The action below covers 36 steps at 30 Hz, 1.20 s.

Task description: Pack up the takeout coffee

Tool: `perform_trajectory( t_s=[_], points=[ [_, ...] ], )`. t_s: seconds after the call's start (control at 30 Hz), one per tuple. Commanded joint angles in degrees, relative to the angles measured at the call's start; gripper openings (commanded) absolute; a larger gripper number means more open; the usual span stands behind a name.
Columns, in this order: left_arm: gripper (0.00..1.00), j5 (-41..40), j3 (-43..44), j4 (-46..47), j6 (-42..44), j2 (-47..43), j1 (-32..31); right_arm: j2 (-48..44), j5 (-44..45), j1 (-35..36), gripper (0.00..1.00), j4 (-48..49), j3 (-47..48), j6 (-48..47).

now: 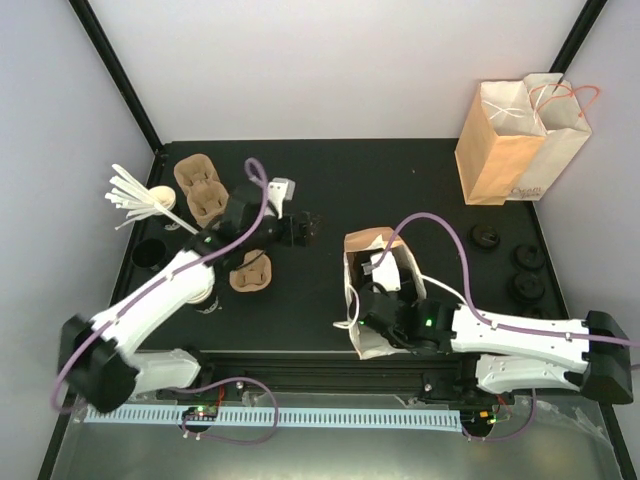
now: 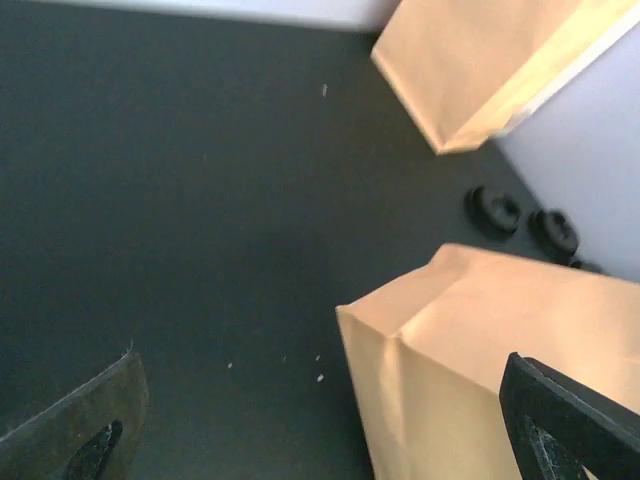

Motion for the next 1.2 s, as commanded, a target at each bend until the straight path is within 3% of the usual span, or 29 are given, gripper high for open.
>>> perform_trajectory(
  t_s=[0.0, 0.13, 0.3, 0.53, 0.6, 0.73, 0.87, 1.17],
  points=[
    [0.99, 14.7, 9.4, -0.5, 3.5, 12.7, 3.9, 5.1, -0.1, 2.1, 0.36, -5.7, 0.5, 4.6],
    [0.96, 20.8, 19.6, -4.4, 4.0, 26.5, 6.2, 7.2, 1.8, 3.1, 0.36, -7.9, 2.0, 6.6],
    [0.78, 33.1, 32.6, -7.4, 1.5, 45.0, 7.6, 4.9, 0.1, 3.3, 0.36, -5.8, 0.7, 5.8],
    [0.66, 40.3, 46.5, -9.1, -1.2, 61.9, 7.4, 3.3, 0.0, 3.3, 0.38, -6.2, 0.2, 5.5],
    [0.57, 42.6, 49.1, -9.5, -1.7, 64.4, 6.9, 3.3, 0.4, 3.2, 0.38, -6.4, 0.2, 5.9],
    [0.27, 46.7, 50.7, -11.2, -1.5, 66.8, 5.3, 3.0, 0.7, 2.9, 0.39, -5.6, -0.3, 6.0],
    [0.04, 49.7, 47.3, -12.1, -1.0, 66.2, 4.0, 3.0, 0.2, 2.4, 0.39, -5.3, -0.2, 5.8],
    [0.02, 53.9, 37.7, -5.9, -4.8, 60.3, 3.5, 5.2, 0.2, 2.3, 0.39, -9.1, 3.0, 6.3]
  ],
)
